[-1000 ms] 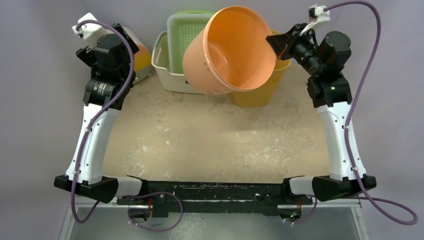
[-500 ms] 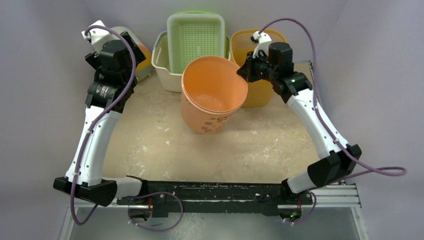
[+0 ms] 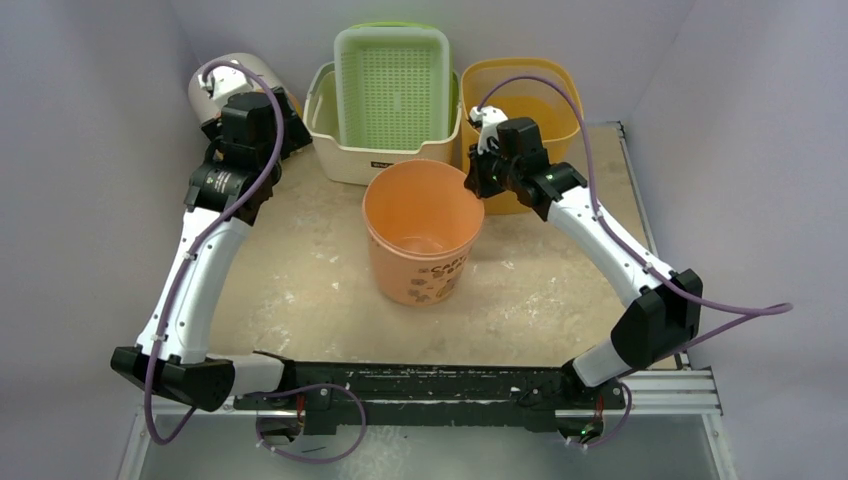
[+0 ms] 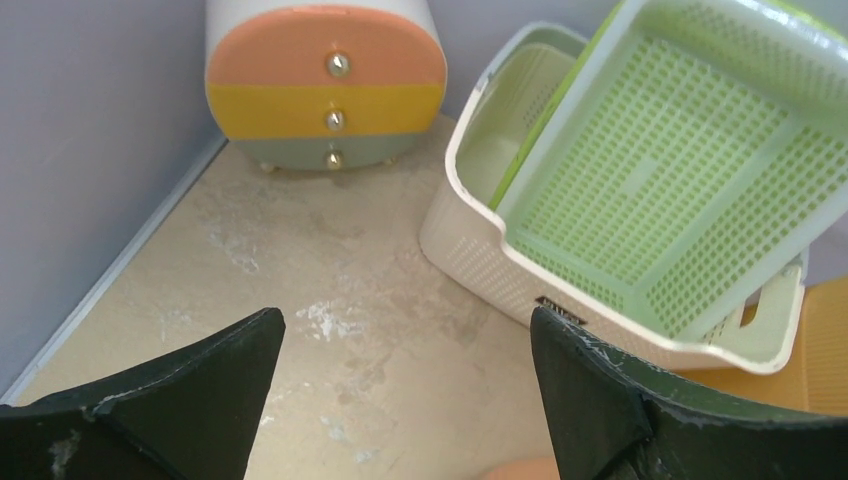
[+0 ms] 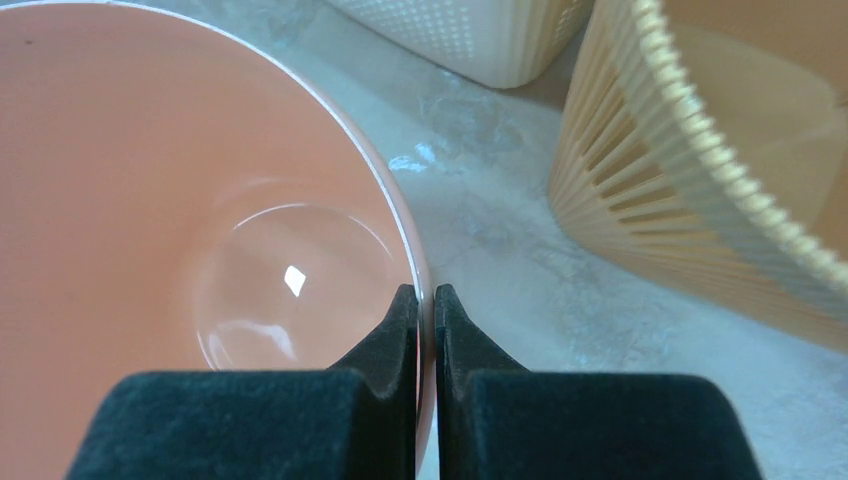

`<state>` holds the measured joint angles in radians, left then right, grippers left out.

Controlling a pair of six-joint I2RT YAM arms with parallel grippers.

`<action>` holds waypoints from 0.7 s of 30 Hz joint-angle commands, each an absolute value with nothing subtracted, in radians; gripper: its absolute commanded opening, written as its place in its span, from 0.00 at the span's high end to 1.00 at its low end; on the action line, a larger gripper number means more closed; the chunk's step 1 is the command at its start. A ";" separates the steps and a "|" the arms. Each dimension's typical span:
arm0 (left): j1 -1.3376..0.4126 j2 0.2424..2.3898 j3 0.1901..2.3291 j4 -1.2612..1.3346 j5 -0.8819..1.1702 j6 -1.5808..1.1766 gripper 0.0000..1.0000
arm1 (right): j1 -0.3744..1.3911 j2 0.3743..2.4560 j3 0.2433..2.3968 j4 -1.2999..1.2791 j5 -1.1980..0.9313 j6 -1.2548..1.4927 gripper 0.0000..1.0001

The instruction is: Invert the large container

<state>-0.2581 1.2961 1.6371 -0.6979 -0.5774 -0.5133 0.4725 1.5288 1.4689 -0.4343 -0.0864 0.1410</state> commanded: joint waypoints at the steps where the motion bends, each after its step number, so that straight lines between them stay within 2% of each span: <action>1: -0.258 1.291 1.602 -0.725 -0.480 -0.542 0.11 | 0.487 1.462 1.407 -0.331 -0.069 0.169 0.96; 4: -0.258 1.298 1.580 -0.735 -0.430 -0.528 0.11 | 0.495 1.466 1.389 -0.318 -0.065 0.184 0.83; 6: -0.258 1.309 1.568 -0.748 -0.405 -0.509 0.11 | 0.506 1.464 1.394 -0.321 -0.024 0.184 0.67; 9: -0.258 1.313 1.535 -0.759 -0.386 -0.491 0.11 | 0.522 1.453 1.442 -0.350 0.042 0.160 0.55; 14: -0.258 1.284 1.457 -0.748 -0.360 -0.485 0.11 | 0.582 1.454 1.589 -0.449 0.112 0.138 0.51; 18: -0.259 1.251 1.399 -0.746 -0.337 -0.490 0.11 | 0.740 1.474 1.704 -0.515 0.221 0.130 0.50; 21: -0.257 1.218 1.341 -0.741 -0.332 -0.491 0.11 | 0.866 1.499 1.756 -0.539 0.183 0.142 0.51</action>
<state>-0.2584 1.2945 1.3895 -0.7654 -0.3580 -0.5041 0.7197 1.4918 1.6680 -0.4847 0.1566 0.1482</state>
